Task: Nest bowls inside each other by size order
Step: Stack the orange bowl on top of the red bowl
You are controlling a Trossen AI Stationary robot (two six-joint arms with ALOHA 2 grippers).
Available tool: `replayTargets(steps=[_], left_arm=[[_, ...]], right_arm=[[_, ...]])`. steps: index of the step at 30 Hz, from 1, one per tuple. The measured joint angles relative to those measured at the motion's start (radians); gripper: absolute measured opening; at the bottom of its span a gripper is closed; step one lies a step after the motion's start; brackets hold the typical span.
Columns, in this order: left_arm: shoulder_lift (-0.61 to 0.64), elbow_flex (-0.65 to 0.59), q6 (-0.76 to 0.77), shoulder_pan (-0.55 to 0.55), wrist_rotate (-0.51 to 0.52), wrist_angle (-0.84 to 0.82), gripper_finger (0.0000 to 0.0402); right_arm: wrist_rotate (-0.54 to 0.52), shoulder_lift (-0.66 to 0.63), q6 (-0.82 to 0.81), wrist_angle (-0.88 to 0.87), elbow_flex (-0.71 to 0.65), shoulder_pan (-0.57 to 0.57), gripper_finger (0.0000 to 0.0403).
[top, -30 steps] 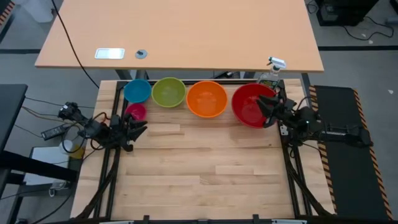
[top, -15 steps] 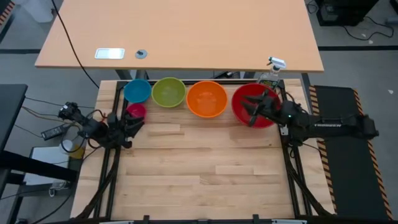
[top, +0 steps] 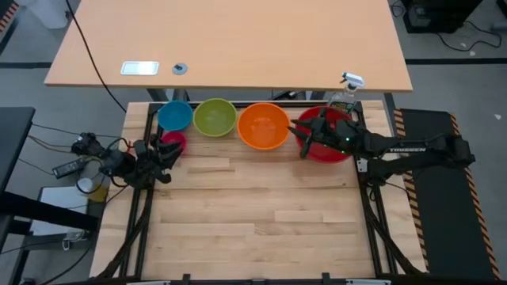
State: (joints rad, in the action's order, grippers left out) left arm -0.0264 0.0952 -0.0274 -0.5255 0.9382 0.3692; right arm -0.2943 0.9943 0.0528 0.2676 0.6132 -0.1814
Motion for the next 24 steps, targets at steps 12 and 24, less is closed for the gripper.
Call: replayTargets(steps=[12,24], left_arm=[[-0.236,0.19,-0.006,0.049,0.033,-0.236,0.0142],[-0.539,0.401,0.016,0.234,-0.053,-0.375,0.0147]], right_arm=[[-0.001,0.185,-0.034,-0.186,0.201,0.05,0.0128],[-0.001,0.498,0.073,-0.545,0.457,0.067,0.0153]])
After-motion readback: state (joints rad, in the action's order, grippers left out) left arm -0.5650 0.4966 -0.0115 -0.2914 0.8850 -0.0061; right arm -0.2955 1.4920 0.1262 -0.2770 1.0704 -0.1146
